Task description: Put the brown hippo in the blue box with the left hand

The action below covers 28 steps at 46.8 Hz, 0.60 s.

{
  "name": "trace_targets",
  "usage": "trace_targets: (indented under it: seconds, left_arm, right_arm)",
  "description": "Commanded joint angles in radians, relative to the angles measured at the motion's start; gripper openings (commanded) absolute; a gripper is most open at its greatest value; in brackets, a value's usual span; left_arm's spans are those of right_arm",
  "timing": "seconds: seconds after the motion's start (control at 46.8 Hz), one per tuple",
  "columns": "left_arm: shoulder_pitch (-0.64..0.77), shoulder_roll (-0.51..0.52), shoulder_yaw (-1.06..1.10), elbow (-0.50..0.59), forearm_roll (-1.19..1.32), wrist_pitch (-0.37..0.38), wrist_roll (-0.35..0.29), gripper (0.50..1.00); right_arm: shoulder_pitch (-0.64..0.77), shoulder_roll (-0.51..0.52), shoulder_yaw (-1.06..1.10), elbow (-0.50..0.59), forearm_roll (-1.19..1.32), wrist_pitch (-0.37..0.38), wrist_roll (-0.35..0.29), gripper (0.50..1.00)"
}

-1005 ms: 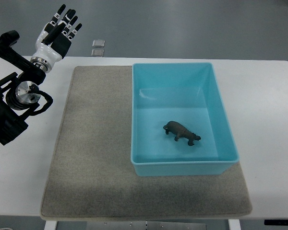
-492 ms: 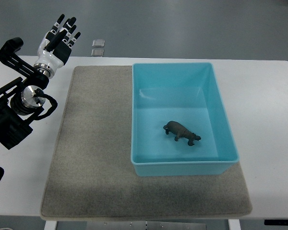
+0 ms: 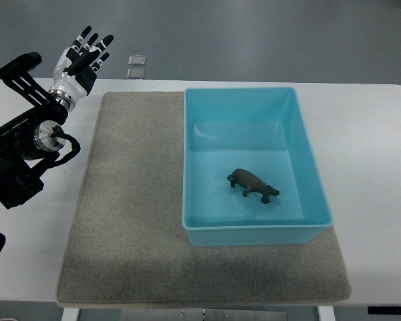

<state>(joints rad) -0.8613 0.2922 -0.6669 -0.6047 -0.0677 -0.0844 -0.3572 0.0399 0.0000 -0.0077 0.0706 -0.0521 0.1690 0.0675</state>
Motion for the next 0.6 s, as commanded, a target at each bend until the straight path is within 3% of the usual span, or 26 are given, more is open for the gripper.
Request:
trace_targets:
  seconds: [0.0,0.577]
  left_arm:
    - [0.001,0.004,-0.003,-0.001,-0.007,-0.008,0.000,0.996]
    - [0.002,-0.001,-0.016,-0.009,-0.015,-0.009,0.000,0.996]
  right_arm:
    - [0.000,0.000,0.000,0.000,0.000,0.000,0.000,0.936]
    - [0.000,0.000,0.000,0.005,-0.003,0.004,0.000,0.936]
